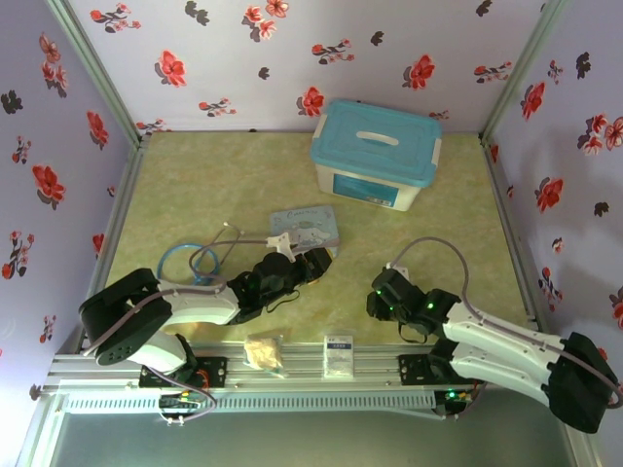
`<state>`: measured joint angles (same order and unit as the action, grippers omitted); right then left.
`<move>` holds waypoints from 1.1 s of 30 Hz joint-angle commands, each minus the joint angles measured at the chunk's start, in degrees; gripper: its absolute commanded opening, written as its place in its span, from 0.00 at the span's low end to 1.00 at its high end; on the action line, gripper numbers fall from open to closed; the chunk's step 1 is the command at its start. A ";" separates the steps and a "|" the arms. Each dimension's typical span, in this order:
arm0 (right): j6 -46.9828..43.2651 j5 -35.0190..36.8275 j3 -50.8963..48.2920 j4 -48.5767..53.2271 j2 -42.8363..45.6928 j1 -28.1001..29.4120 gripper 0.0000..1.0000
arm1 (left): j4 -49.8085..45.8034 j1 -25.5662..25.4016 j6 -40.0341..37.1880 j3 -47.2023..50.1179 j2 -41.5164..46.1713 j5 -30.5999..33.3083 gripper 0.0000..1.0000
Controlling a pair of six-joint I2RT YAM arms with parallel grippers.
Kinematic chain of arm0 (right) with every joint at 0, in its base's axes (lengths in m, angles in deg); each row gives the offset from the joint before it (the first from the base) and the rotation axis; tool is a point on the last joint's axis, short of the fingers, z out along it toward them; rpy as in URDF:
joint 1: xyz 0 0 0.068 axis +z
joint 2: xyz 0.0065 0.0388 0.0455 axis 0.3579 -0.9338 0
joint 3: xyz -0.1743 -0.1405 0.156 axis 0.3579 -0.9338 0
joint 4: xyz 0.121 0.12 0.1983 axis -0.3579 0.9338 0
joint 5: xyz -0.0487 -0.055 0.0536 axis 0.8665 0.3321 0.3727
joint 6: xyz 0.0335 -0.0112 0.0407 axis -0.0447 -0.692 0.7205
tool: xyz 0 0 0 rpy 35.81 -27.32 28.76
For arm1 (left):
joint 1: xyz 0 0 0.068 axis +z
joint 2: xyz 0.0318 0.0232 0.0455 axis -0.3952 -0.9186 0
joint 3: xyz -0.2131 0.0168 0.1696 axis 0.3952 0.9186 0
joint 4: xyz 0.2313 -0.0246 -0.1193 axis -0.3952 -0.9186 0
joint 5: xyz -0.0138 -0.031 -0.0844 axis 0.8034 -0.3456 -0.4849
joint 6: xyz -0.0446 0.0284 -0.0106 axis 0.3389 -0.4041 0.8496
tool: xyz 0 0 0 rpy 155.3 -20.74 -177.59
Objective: Unlock the padlock with the key
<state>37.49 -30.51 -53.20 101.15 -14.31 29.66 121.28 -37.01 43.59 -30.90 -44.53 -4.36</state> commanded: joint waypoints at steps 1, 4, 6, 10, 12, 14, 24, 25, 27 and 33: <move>-3.53 -0.57 1.34 1.71 -1.30 -0.04 0.39 | 2.83 -0.43 -0.40 0.70 -1.37 -0.18 0.49; -4.45 -1.47 1.99 0.50 -3.80 -0.06 0.38 | 4.16 -0.39 -0.06 0.83 -2.23 -0.33 0.49; -4.95 -1.93 2.59 0.36 -5.81 -0.08 0.37 | 5.30 -0.44 0.21 1.02 -2.71 -0.57 0.49; -4.93 -1.19 3.51 0.34 -8.92 -0.11 0.35 | 6.36 -0.43 0.26 1.46 -2.88 -0.75 0.48; -4.97 -1.38 3.88 -0.16 -10.36 -0.09 0.34 | 6.27 -0.43 0.00 1.50 -2.71 -0.75 0.48; -5.43 -1.98 4.34 -0.42 -11.64 -0.01 0.34 | 6.25 -0.44 -0.05 1.52 -2.58 -0.75 0.48; -5.80 -3.45 5.11 -1.53 -15.06 -0.06 0.28 | 7.67 -0.41 0.30 2.58 -2.58 -0.57 0.48; -5.77 -3.76 5.18 -1.71 -15.40 -0.05 0.28 | 7.76 -0.44 0.31 2.73 -2.58 -0.58 0.48; -5.97 -4.95 5.37 -2.84 -16.14 -0.07 0.26 | 7.92 -0.44 0.31 2.78 -2.47 -0.58 0.48; -5.84 -7.14 4.96 -6.35 -17.77 -0.26 0.14 | 7.96 -0.42 0.23 3.54 -1.55 -0.23 0.48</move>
<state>31.87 -31.58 -47.56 102.70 -29.85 29.22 127.36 -36.99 43.83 -28.08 -46.82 -4.82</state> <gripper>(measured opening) 0.154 0.476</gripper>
